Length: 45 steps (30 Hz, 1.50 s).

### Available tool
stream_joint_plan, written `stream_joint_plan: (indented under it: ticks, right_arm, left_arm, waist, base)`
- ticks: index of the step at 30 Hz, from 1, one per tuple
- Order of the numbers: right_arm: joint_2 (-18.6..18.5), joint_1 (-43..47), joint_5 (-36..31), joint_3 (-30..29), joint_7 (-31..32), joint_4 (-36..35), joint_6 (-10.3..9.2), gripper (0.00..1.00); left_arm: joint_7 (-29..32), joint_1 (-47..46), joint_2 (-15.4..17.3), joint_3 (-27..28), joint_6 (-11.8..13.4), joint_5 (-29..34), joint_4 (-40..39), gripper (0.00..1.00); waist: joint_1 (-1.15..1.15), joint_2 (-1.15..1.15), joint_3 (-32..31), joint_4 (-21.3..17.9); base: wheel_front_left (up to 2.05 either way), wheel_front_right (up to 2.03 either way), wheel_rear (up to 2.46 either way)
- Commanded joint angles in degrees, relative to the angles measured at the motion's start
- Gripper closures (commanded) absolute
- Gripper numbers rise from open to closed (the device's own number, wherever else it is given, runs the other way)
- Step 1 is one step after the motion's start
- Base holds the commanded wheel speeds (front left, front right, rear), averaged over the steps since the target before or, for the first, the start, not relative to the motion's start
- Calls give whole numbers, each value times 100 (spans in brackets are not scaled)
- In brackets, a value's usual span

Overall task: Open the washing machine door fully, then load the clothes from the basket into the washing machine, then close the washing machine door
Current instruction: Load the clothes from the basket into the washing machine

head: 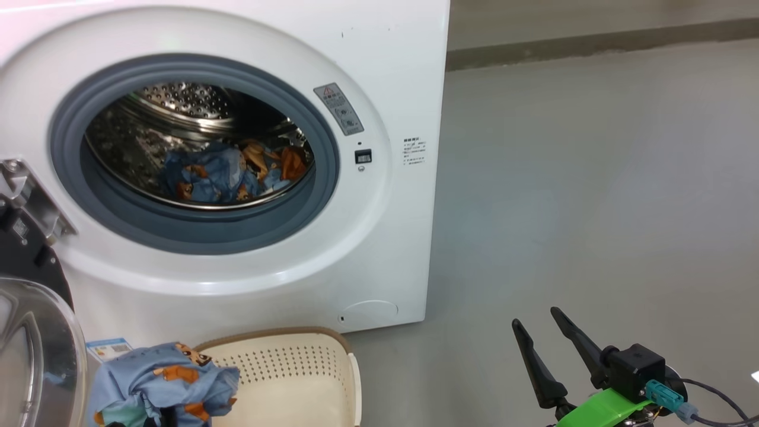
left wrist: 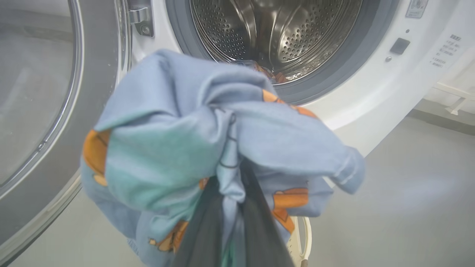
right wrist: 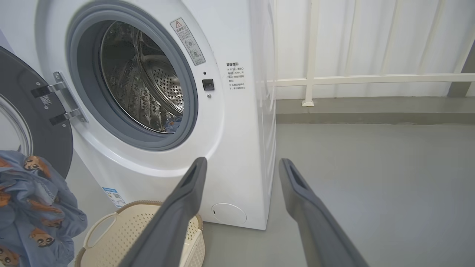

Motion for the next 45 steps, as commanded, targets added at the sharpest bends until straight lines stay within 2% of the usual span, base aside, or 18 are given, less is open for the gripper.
stream_joint_plan:
  ticks: [1, 15, 45]
  right_arm:
    - [-63, 15, 67, 136, -27, -130, 9, 0]
    - [-122, 10, 67, 134, -27, -108, 9, 0]
    - [-38, -48, 54, 70, -27, -83, 9, 0]
  left_arm:
    - [-78, -63, 52, 212, -13, 69, -261, 100]
    - [-78, 229, 0, 335, -99, 318, -1029, 100]
    - [-79, 246, -42, 415, -295, 472, -1273, 100]
  waist:
    - [0, 0, -72, -16]
    - [0, 0, -188, -18]
    - [0, 0, -138, -61]
  base:
    - [0, 0, 0]
    - [0, 0, 0]
    - [0, 0, 0]
